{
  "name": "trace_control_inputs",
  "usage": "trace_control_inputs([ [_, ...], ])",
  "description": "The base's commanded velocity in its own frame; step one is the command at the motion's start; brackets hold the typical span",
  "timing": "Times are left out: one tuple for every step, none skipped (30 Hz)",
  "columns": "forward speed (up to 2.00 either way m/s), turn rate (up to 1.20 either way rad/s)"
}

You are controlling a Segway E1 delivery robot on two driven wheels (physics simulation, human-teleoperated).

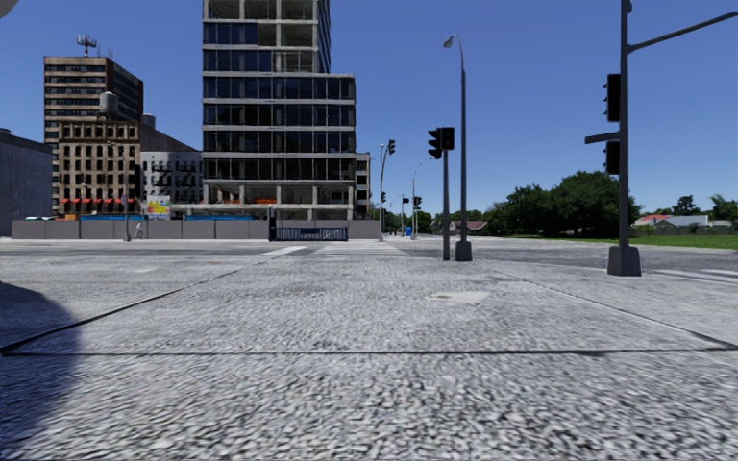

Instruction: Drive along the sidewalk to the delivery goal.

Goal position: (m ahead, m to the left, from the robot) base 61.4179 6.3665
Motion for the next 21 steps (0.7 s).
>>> trace_control_inputs([
  [2.0, 0.0],
  [2.0, 0.0],
  [2.0, 0.0],
  [2.0, 0.0],
  [2.0, 0.0],
  [2.0, 0.0],
  [2.0, 0.0],
  [2.0, 0.0],
  [2.0, 0.0],
  [2.0, 0.0],
  [2.0, 0.0],
  [2.0, 0.0],
  [2.0, 0.0],
  [2.0, 0.0],
  [2.0, 0.0],
  [2.0, 0.0],
  [2.0, 0.0],
  [2.0, 0.0],
  [2.0, 0.0],
  [2.0, 0.0],
  [2.0, 0.0],
])
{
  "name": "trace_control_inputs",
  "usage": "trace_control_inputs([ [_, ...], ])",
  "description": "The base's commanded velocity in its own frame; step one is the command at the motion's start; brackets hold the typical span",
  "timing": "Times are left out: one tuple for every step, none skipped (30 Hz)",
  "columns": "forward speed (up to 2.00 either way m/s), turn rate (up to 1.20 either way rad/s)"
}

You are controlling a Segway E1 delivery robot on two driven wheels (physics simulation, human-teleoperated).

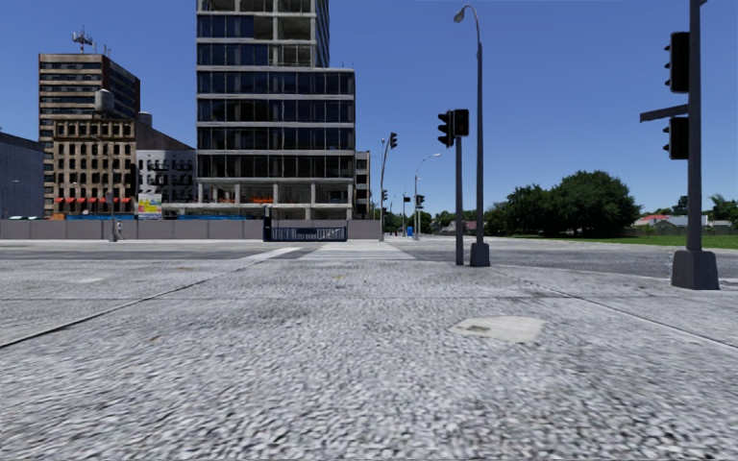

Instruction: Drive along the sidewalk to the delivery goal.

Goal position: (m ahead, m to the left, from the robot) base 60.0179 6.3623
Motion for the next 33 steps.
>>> trace_control_inputs([
  [2.0, 0.0],
  [2.0, 0.0],
  [2.0, 0.0],
  [2.0, 0.0],
  [2.0, 0.0],
  [2.0, 0.0],
  [2.0, 0.0],
  [2.0, 0.0],
  [2.0, 0.0],
  [2.0, 0.0],
  [2.0, 0.0],
  [2.0, 0.0],
  [2.0, 0.0],
  [2.0, 0.0],
  [2.0, 0.0],
  [2.0, 0.0],
  [2.0, 0.0],
  [2.0, 0.0],
  [2.0, 0.0],
  [2.0, 0.0],
  [2.0, 0.0],
  [2.0, 0.0],
  [2.0, 0.0],
  [2.0, 0.0],
  [2.0, 0.0],
  [2.0, 0.0],
  [2.0, 0.0],
  [2.0, 0.0],
  [2.0, 0.0],
  [2.0, 0.0],
  [2.0, 0.0],
  [2.0, 0.0],
  [2.0, 0.0],
])
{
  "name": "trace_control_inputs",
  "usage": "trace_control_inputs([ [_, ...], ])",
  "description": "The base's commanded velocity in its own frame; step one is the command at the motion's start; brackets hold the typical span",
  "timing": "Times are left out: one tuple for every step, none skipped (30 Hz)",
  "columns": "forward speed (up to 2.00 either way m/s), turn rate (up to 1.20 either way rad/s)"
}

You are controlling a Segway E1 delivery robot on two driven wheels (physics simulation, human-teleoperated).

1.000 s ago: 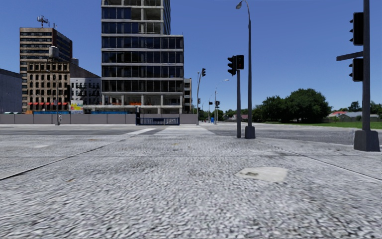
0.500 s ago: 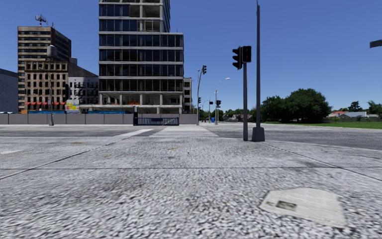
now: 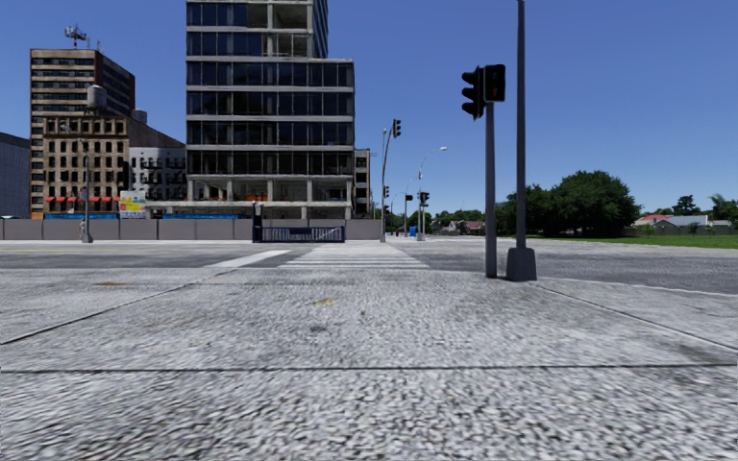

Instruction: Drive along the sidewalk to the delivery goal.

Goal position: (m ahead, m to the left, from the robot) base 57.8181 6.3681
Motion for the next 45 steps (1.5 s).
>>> trace_control_inputs([
  [2.0, 0.0],
  [2.0, 0.0],
  [2.0, 0.0],
  [2.0, 0.0],
  [2.0, 0.0],
  [2.0, 0.0],
  [2.0, 0.0],
  [2.0, 0.0],
  [2.0, 0.0],
  [2.0, 0.0],
  [2.0, 0.0],
  [2.0, 0.0],
  [2.0, 0.0],
  [2.0, 0.0],
  [2.0, 0.0],
  [2.0, 0.0],
  [2.0, 0.0],
  [2.0, 0.0],
  [2.0, 0.0],
  [2.0, 0.0],
  [2.0, 0.0],
  [2.0, 0.0],
  [2.0, 0.0],
  [2.0, 0.0],
  [2.0, 0.0],
  [2.0, 0.0],
  [2.0, 0.0],
  [2.0, 0.0],
  [2.0, 0.0],
  [2.0, 0.0],
  [2.0, 0.0],
  [2.0, 0.0],
  [2.0, 0.0],
  [2.0, 0.0],
  [2.0, 0.0],
  [2.0, 0.0],
  [2.0, 0.0],
  [2.0, 0.0],
  [2.0, 0.0],
  [2.0, 0.0],
  [2.0, 0.0],
  [2.0, 0.0],
  [2.0, 0.0],
  [2.0, 0.01],
  [2.0, 0.05],
])
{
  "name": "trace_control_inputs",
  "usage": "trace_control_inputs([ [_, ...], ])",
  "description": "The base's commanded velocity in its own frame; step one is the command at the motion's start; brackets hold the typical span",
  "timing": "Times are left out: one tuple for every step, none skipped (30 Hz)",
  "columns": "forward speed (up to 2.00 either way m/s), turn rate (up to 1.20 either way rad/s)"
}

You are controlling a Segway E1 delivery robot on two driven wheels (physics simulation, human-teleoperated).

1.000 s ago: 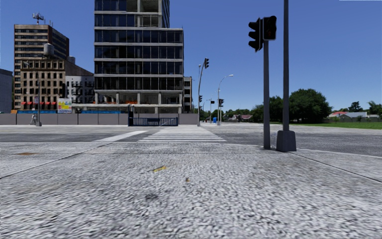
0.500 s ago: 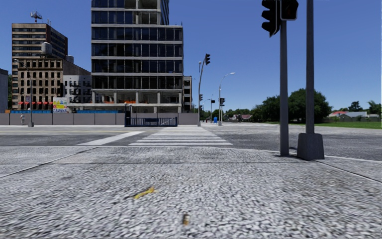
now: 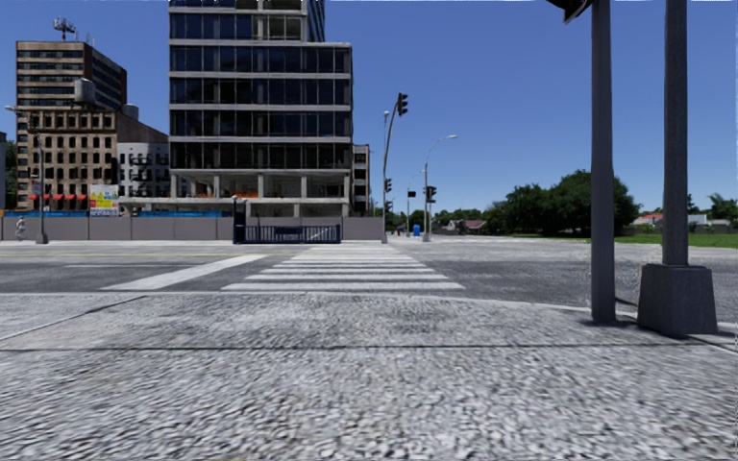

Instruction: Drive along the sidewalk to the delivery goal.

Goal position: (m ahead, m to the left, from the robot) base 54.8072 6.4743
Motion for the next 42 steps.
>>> trace_control_inputs([
  [2.0, 0.05],
  [2.0, 0.06],
  [2.0, 0.11],
  [2.0, 0.14],
  [2.0, 0.14],
  [2.0, 0.15],
  [2.0, 0.15],
  [2.0, 0.15],
  [2.0, 0.15],
  [2.0, 0.15],
  [2.0, 0.15],
  [2.0, 0.13],
  [2.0, 0.13],
  [2.0, 0.05],
  [2.0, 0.0],
  [2.0, 0.0],
  [2.0, 0.0],
  [2.0, 0.0],
  [2.0, 0.0],
  [2.0, 0.0],
  [2.0, 0.0],
  [2.0, 0.0],
  [2.0, 0.0],
  [2.0, 0.0],
  [2.0, 0.0],
  [2.0, 0.0],
  [2.0, 0.0],
  [2.0, 0.0],
  [2.0, 0.0],
  [2.0, 0.0],
  [2.0, 0.0],
  [2.0, 0.0],
  [2.0, 0.0],
  [2.0, 0.0],
  [2.0, 0.0],
  [2.0, 0.0],
  [2.0, 0.0],
  [2.0, 0.0],
  [2.0, 0.0],
  [2.0, 0.0],
  [2.0, 0.0],
  [2.0, 0.0],
])
